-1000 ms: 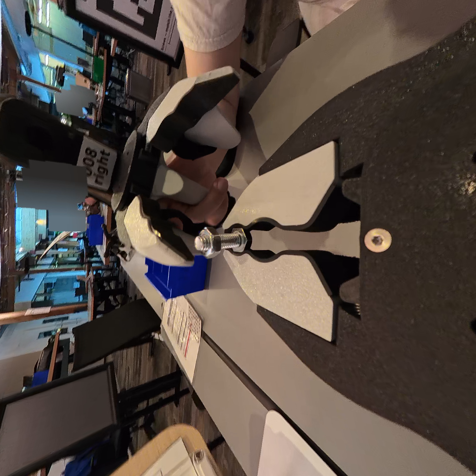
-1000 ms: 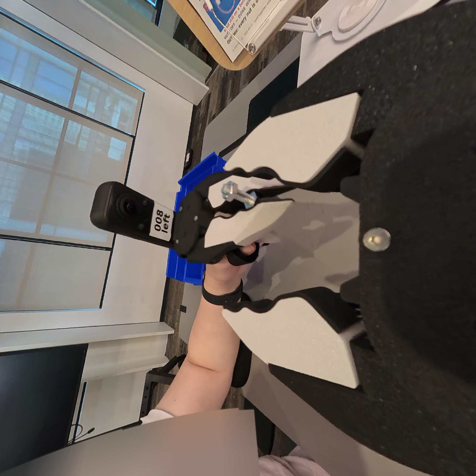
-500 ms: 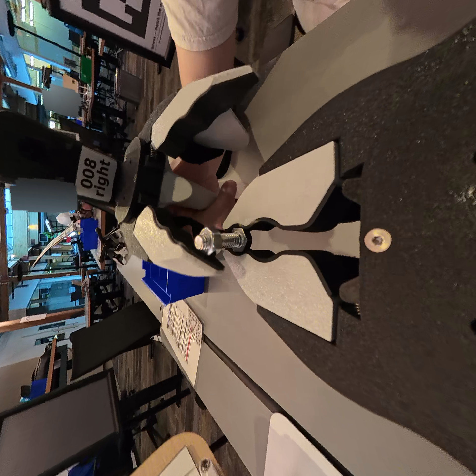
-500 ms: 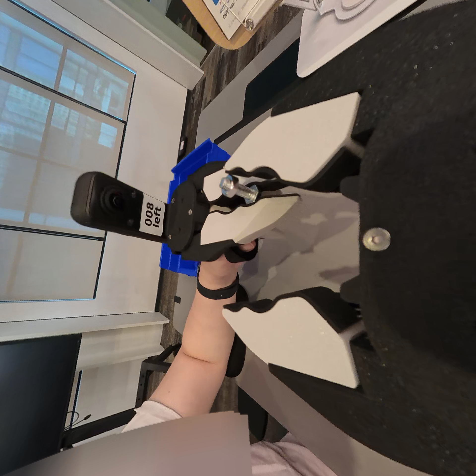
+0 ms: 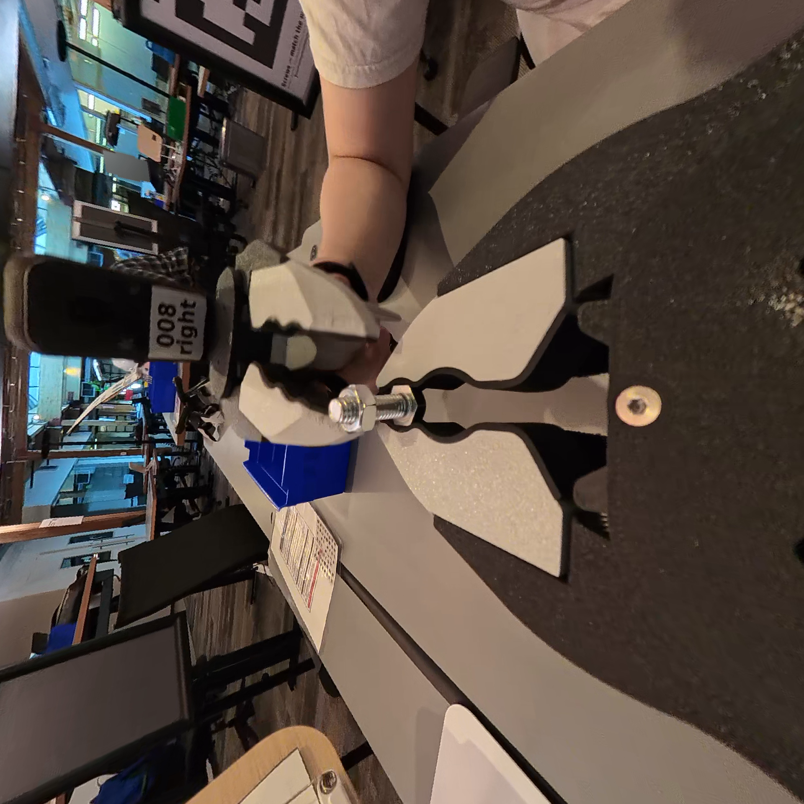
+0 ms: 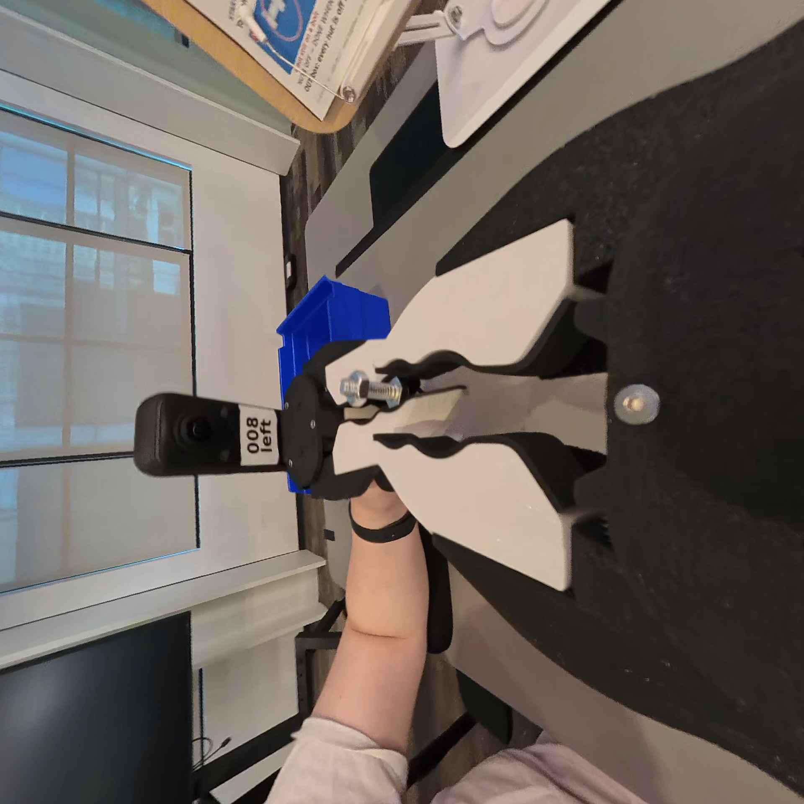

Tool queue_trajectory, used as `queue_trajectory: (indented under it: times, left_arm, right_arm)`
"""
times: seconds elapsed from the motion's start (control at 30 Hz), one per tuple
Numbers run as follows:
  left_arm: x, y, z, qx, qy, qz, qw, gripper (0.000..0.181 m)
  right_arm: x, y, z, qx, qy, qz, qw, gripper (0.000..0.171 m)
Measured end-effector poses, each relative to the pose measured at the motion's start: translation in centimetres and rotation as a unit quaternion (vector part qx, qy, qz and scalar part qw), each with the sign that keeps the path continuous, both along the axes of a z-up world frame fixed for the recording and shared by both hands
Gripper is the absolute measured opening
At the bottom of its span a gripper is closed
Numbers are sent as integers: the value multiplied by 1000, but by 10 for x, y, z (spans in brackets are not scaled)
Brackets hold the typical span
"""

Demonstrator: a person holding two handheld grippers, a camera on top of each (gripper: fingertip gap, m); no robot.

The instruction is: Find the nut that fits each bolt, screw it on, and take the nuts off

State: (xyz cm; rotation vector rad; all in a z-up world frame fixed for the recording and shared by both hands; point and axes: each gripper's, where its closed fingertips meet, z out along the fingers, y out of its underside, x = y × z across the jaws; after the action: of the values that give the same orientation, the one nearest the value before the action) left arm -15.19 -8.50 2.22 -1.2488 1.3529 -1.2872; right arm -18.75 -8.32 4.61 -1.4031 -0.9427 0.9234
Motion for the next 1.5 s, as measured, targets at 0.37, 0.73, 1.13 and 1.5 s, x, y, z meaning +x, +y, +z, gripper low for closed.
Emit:
queue_trajectory:
  times: [0.37, 0.73, 1.13, 1.5]
  left_arm:
    - [3, -7, -2, 6, 5, -8, 1000, 9]
    - [4, -9, -1, 3, 4, -12, 1000, 9]
    - [4, 8, -13, -26, 36, 20, 999, 28]
    - [3, 11, -18, -26, 58, 22, 998, 21]
  right_arm:
    - [-4, -1, -6, -18, 6, 14, 1000, 12]
    - [-4, 1, -8, -30, 20, 18, 999, 7]
    - [43, 24, 8, -155, 193, 61, 967, 7]
    - [131, -3, 37, -172, -64, -128, 975, 7]
